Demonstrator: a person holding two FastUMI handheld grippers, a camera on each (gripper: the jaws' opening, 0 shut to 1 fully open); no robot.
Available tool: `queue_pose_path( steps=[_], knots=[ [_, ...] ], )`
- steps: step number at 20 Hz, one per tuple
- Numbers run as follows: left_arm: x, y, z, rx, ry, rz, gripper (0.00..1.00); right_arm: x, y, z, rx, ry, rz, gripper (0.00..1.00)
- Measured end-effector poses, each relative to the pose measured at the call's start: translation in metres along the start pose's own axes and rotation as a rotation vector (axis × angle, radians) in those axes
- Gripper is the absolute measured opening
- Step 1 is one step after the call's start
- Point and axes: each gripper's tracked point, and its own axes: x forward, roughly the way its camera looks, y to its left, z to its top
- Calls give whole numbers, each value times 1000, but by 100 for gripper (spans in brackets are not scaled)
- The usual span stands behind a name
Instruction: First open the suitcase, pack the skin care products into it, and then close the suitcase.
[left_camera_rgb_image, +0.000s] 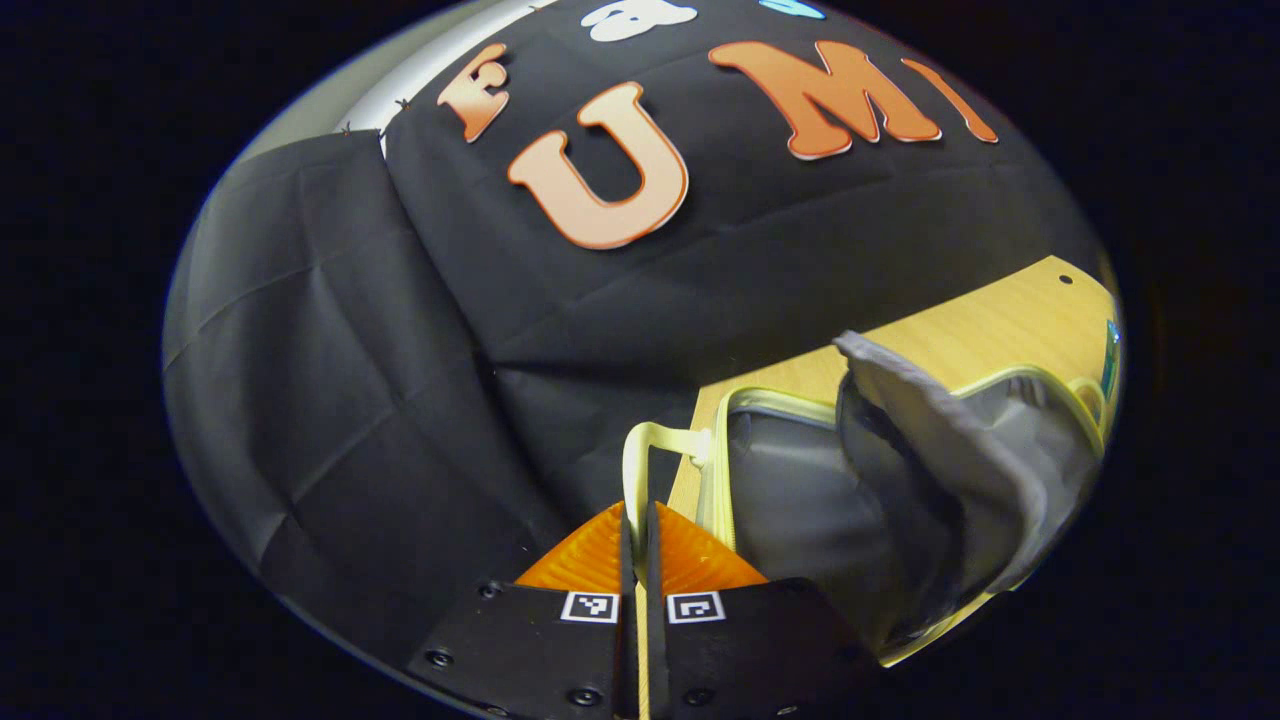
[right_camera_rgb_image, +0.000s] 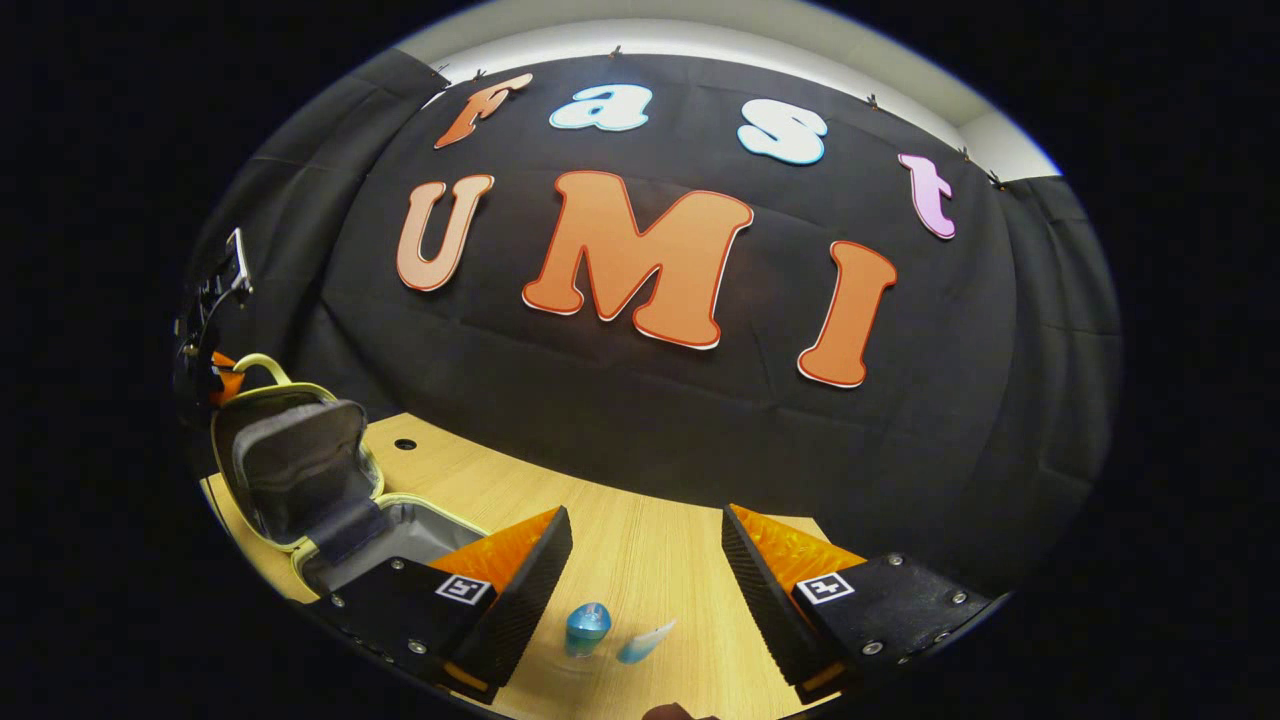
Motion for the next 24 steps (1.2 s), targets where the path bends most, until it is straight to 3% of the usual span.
queue_pose_path(
  steps=[2,4,5,6,7,8,10,12,13,14,17,18,19,20,24],
  knots=[
    [12,11,-26,-11,46,32,4,-2,2,-2,-2,11,-2,95],
    [17,12,-52,-41,104,42,13,-4,3,-4,-4,18,-5,95],
    [17,15,-55,-44,110,67,13,-5,2,-5,-3,20,-6,95],
    [18,8,-55,-46,91,53,18,-5,1,-5,-2,20,-9,95],
    [13,3,-47,-43,62,42,15,-6,0,-6,1,22,-10,95],
    [5,-6,-35,-29,27,26,24,-5,0,-8,4,25,-10,95],
    [-9,-23,-5,-5,-50,11,25,-4,-3,-9,13,29,-9,95],
    [-19,-47,22,-14,-111,-30,45,-5,-9,-12,19,26,-15,95],
    [-26,-60,34,-19,-138,-52,47,-6,-13,-14,20,26,-16,95],
    [-33,-75,47,-22,-162,-75,65,-6,-17,-15,20,27,-17,95],
    [-62,-118,81,-42,-227,-153,77,-8,-32,-23,21,32,-23,95],
    [-71,-139,89,-60,-238,-199,88,-9,-37,-25,22,34,-25,95],
    [-79,-164,95,-74,-248,-260,82,-10,-41,-28,24,38,-23,95],
    [-90,-185,102,-84,-258,-294,97,-11,-44,-32,26,46,-19,95],
    [-126,-257,126,-83,-295,-407,97,-17,-57,-44,39,68,5,95]
  ],
)
